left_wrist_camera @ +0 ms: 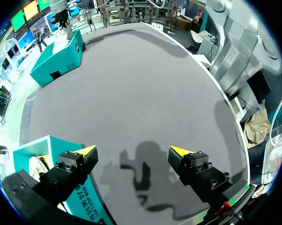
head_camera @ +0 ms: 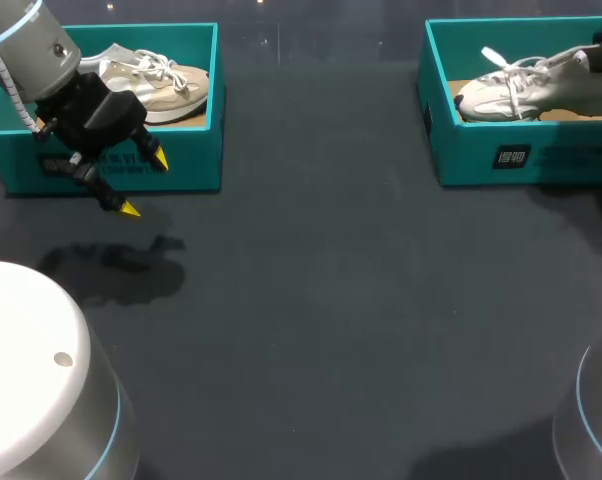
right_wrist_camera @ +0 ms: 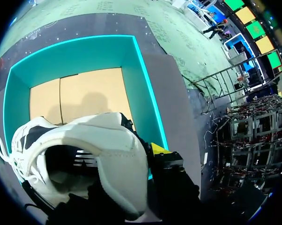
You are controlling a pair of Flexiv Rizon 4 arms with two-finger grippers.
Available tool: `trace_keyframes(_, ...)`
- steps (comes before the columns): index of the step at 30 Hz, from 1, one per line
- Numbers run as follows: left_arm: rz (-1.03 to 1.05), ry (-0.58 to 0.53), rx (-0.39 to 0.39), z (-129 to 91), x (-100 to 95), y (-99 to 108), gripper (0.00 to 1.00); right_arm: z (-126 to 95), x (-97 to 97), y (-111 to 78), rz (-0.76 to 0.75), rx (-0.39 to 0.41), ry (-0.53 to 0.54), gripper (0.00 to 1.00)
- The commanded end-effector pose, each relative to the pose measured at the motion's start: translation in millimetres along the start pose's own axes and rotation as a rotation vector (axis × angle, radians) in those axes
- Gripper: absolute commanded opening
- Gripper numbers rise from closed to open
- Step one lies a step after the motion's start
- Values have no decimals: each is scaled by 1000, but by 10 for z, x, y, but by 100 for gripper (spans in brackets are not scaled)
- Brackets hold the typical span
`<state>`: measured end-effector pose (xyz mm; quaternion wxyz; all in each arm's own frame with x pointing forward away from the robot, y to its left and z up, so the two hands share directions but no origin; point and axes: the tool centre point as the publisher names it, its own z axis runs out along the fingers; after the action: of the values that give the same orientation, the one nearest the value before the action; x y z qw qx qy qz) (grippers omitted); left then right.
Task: Take the shoe out of the shoebox, open the shoe tongue, remove and reinsert the insole, then place the shoe into the shoebox
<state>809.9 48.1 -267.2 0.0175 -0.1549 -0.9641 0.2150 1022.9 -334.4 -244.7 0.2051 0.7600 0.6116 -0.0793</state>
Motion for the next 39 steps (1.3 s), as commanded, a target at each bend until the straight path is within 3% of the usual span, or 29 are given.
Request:
trace_keyframes(1,0,0,-2,-7,6,-2,100,-17,-11,-4,1,-2,2,0)
trace_keyframes(6,0,0,-2,-7,6,-2,100,167,7,-63,-9,3,46,0)
trace_keyframes(13,0,0,-2,-7,6,-2,100,355,-1,-157,-4,35,28,0)
trace_keyframes(39,0,0,-2,-7,6,-2,100,725,307,-383,-21,82,61,0)
